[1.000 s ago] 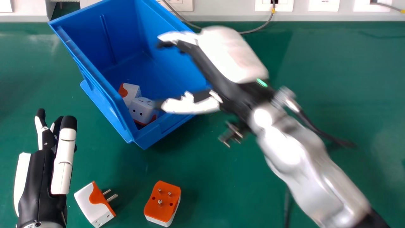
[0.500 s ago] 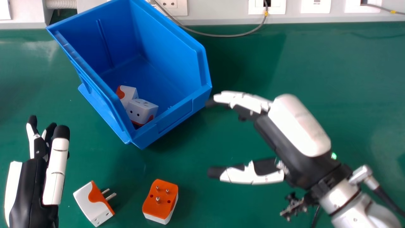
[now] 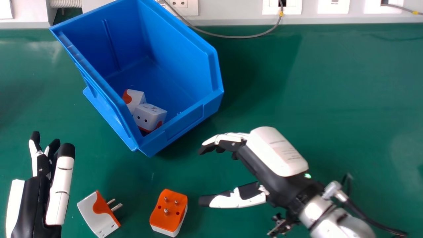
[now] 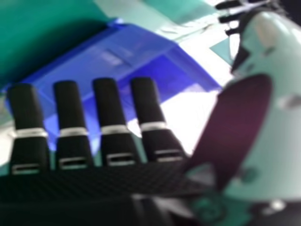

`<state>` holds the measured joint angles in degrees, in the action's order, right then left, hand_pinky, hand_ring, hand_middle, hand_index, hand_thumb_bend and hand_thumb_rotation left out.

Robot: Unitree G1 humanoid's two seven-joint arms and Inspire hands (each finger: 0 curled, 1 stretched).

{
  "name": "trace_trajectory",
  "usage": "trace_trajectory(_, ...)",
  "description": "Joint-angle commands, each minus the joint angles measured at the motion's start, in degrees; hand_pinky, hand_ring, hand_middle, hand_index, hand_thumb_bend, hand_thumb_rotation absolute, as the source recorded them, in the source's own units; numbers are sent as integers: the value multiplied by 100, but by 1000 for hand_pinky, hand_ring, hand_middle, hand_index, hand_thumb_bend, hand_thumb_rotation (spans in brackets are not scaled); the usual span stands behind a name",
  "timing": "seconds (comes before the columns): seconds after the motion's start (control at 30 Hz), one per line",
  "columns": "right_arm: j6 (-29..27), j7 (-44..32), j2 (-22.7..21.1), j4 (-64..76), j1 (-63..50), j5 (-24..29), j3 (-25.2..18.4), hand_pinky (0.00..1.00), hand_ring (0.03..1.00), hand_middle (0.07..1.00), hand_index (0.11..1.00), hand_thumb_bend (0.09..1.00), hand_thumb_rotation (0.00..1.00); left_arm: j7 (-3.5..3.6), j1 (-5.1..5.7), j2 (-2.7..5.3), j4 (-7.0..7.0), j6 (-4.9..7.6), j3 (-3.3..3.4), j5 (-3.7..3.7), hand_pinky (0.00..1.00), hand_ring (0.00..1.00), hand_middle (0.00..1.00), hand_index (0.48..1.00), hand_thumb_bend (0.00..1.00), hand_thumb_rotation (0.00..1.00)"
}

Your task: Pick all objects and put in blue box

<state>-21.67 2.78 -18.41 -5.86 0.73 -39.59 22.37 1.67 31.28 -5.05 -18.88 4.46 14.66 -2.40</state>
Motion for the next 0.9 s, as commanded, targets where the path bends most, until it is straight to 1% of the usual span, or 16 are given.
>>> trace_trajectory(0.0, 41, 132, 153, -115, 241, -89, 79, 526, 661, 689, 665, 557, 433, -67, 29, 0, 0, 162, -21, -94, 881, 959, 974, 997, 570, 1000)
trace_trajectory(0.07, 105, 131, 252, -265, 351, -158, 157, 527, 661, 688, 664, 566, 420, -80, 38, -9, 19, 192, -26, -118, 880, 958, 974, 996, 564, 1000)
trace_trajectory(0.13, 170, 91, 332, -427, 479, -228, 255, 538, 667, 687, 662, 585, 393, -81, 52, -23, 23, 225, -32, -125, 872, 956, 972, 994, 556, 1000)
trace_trajectory(0.27, 220, -55, 362, -616, 654, -302, 445, 550, 679, 693, 669, 599, 376, -69, 93, -24, 19, 292, -36, -120, 866, 955, 971, 992, 558, 1000)
trace_trajectory(0.43, 149, -529, 256, -752, 915, -255, 654, 561, 701, 712, 685, 620, 366, -58, 95, -39, 36, 332, -37, -111, 864, 954, 971, 991, 557, 1000)
trace_trajectory(0.47, 114, -723, 210, -781, 1023, -211, 696, 567, 708, 720, 691, 654, 356, -57, 92, -42, 49, 342, -34, -106, 864, 954, 971, 991, 557, 1000)
trace_trajectory(0.53, 21, -1256, 80, -809, 1316, -51, 766, 578, 720, 733, 703, 666, 350, -50, 83, -48, 85, 372, -24, -87, 864, 954, 971, 991, 557, 1000)
trace_trajectory(0.63, -127, -1879, -35, -877, 1686, 172, 828, 642, 774, 793, 763, 732, 333, -48, 78, -44, 114, 412, -21, -76, 863, 954, 971, 991, 558, 1000)
trace_trajectory(0.67, -207, -2074, -67, -915, 1822, 244, 855, 662, 790, 812, 781, 748, 329, -47, 79, -43, 119, 425, -21, -75, 863, 954, 971, 991, 558, 1000)
trace_trajectory(0.7, -294, -2223, -92, -971, 1948, 294, 885, 662, 790, 812, 781, 748, 329, -44, 84, -42, 120, 434, -20, -70, 863, 954, 971, 991, 558, 1000)
trace_trajectory(0.77, -460, -2334, -106, -1118, 2133, 296, 946, 723, 838, 860, 828, 775, 329, -36, 88, -43, 119, 440, -18, -55, 863, 954, 971, 991, 559, 1000)
trace_trajectory(0.87, -712, -2214, -72, -1370, 2345, 142, 1047, 765, 869, 891, 859, 783, 338, -29, 84, -45, 116, 437, -17, -40, 863, 953, 970, 991, 561, 1000)
